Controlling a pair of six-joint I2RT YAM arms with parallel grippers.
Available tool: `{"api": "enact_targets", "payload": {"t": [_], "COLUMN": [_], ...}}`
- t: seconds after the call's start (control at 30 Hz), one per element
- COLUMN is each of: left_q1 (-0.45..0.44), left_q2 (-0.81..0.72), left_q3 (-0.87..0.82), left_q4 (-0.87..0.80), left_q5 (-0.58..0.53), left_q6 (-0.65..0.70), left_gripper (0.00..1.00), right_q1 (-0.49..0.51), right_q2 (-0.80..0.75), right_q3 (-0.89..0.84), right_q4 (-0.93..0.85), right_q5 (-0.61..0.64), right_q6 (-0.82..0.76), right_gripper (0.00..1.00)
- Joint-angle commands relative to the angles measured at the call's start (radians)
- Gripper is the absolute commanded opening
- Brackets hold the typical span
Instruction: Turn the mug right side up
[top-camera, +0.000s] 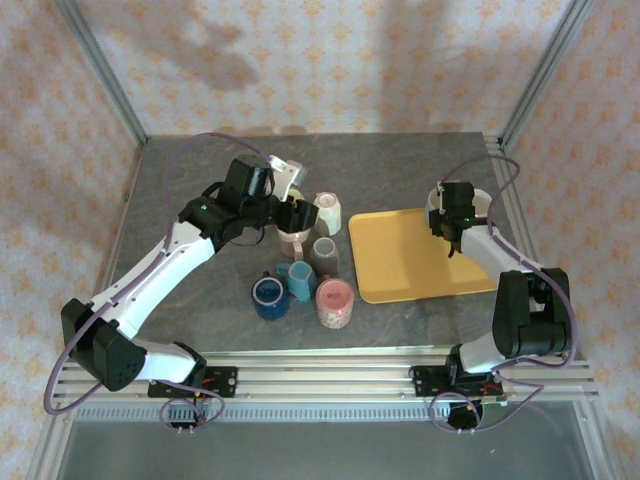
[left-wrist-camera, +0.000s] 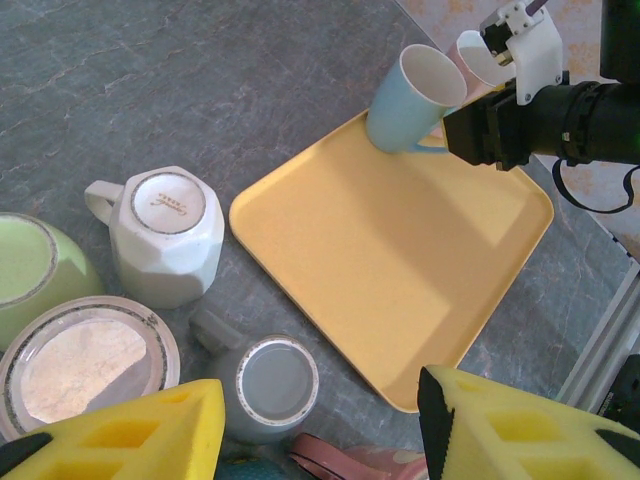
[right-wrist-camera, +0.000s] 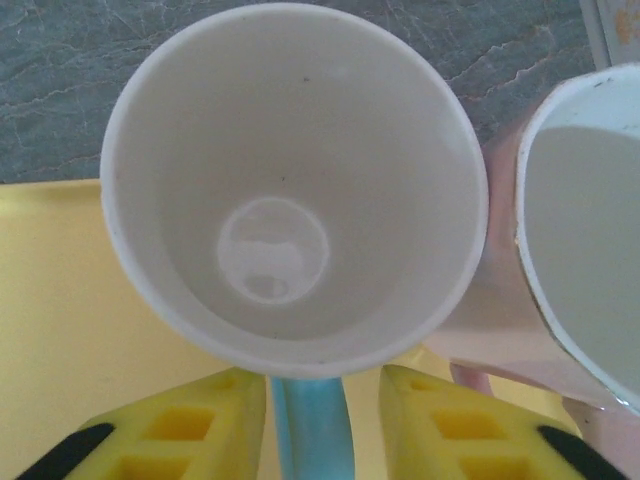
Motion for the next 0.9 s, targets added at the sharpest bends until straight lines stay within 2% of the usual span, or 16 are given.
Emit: {"api": "enact_targets", "payload": {"t": [0.0,0.33,0.57,0.67,0.87], "left_q1": [-0.004,-0.002,0.031,0.046,0.066], "left_q2": [-0.022,-0.014,-0.018,-0.029,-0.051], "left_q3": [-0.009,0.031,0.044,0.028,0.019], "left_q4": [-0.018,-0.068,-0.131,-0.146,-0.234], "left_q5": [-0.024,-0.09,-0.202,-0.246,-0.402], "left_q6": [0.019,-0.044,-0.17,-0.228,-0.339], "left_gripper": [0.55,0.57,0.57,0.55,0.54], "right_q1": [-0.006,-0.006,0.003,0.028,0.115], "right_q2": [-0.018,-0.189,-0.331,-0.349,-0.319], "right_q3": [-0.013,-0.023,0.032,0.077,0.194], "right_q4": [0.018,-0.076,-0.252,-0.341,-0.479], "right_q5": [0.02,-0.076,-0.243,-0.314,-0.343], "right_q6": [0.022,0.087,0.233,0.301,0.407], "right_gripper": [0.41,0.53,0.58,0.58,0.57]}}
